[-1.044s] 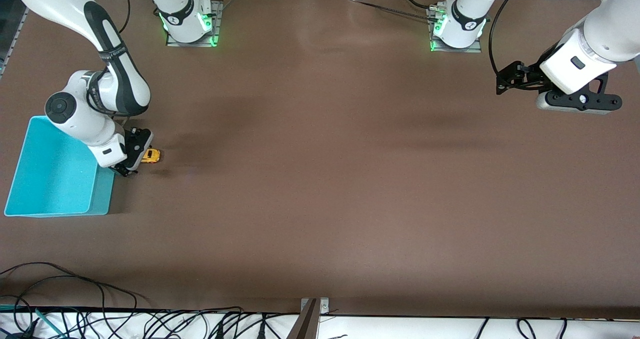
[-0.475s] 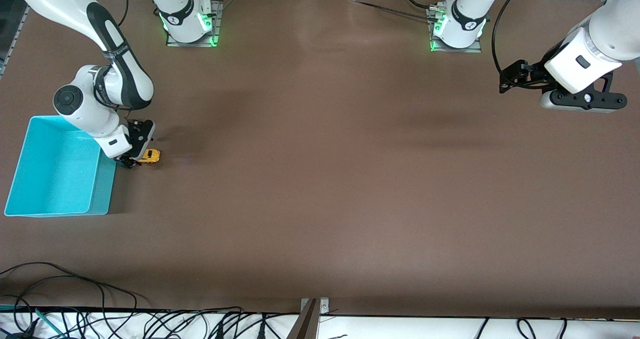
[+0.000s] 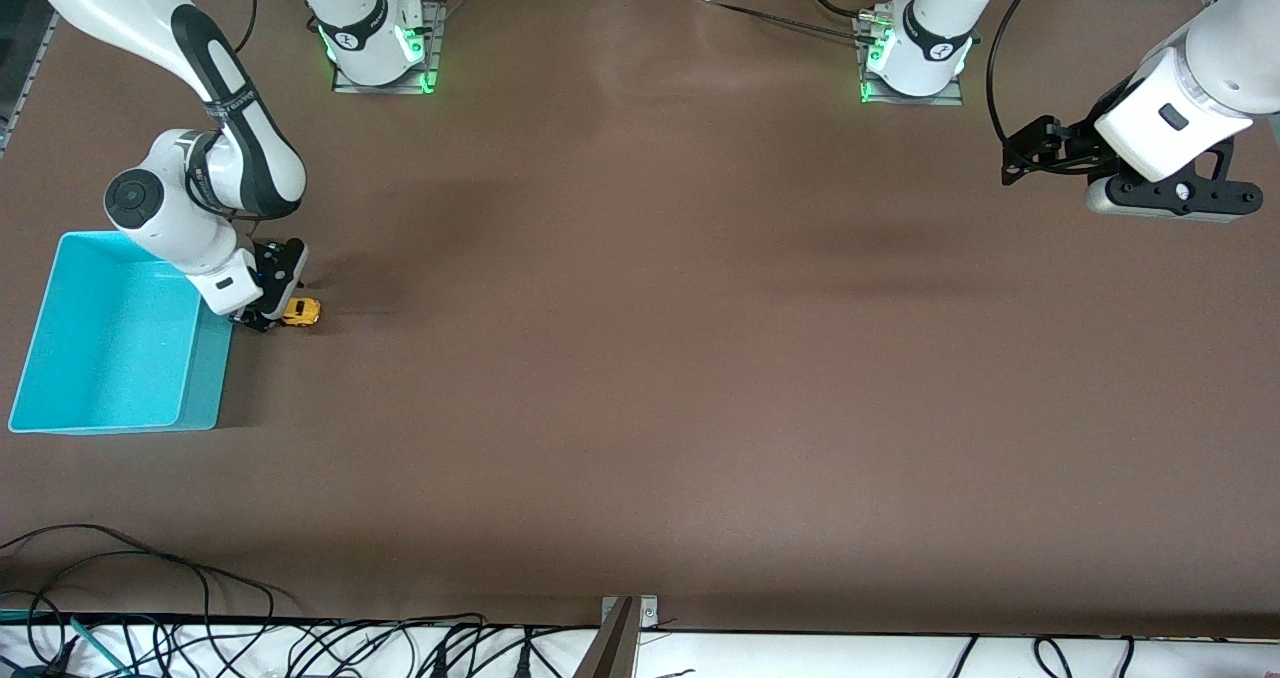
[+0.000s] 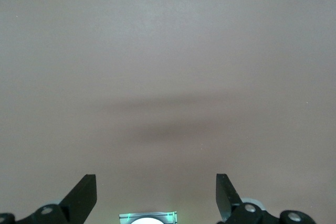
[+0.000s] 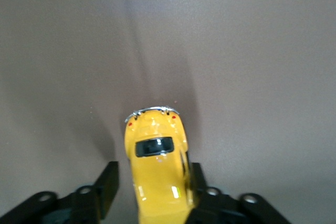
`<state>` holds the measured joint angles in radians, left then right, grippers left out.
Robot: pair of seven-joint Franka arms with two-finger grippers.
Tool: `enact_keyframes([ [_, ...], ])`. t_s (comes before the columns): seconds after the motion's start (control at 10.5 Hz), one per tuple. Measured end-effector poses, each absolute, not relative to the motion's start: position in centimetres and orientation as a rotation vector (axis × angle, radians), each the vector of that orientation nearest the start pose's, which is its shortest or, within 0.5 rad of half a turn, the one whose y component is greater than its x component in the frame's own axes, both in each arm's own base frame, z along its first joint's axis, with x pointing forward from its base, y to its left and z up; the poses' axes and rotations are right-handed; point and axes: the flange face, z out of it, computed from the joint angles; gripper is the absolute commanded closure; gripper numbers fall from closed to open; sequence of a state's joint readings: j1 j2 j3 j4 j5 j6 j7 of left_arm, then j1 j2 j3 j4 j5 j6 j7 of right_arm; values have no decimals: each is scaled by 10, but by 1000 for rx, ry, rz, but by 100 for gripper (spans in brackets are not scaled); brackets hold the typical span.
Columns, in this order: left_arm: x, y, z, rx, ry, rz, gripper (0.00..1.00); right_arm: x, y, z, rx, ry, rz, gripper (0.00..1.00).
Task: Wind up and store yellow beetle car
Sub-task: 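Close the right gripper on the yellow car and lift it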
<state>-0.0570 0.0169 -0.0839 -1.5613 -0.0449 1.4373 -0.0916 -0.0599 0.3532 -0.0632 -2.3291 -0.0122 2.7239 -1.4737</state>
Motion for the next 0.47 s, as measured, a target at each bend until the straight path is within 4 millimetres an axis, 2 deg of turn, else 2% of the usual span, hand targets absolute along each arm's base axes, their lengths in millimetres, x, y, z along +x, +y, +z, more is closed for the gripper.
enact_keyframes([
  [0.09,538,-82,609,-3162,86,230,0,520,-64,191,-2467,-2024,-18,100],
  [0.28,539,-83,609,-3161,87,232,0,520,-62,193,-2451,-2046,-25,100],
  [0.47,537,-83,607,-3157,90,251,0,526,-46,205,-2413,-2106,-67,100],
])
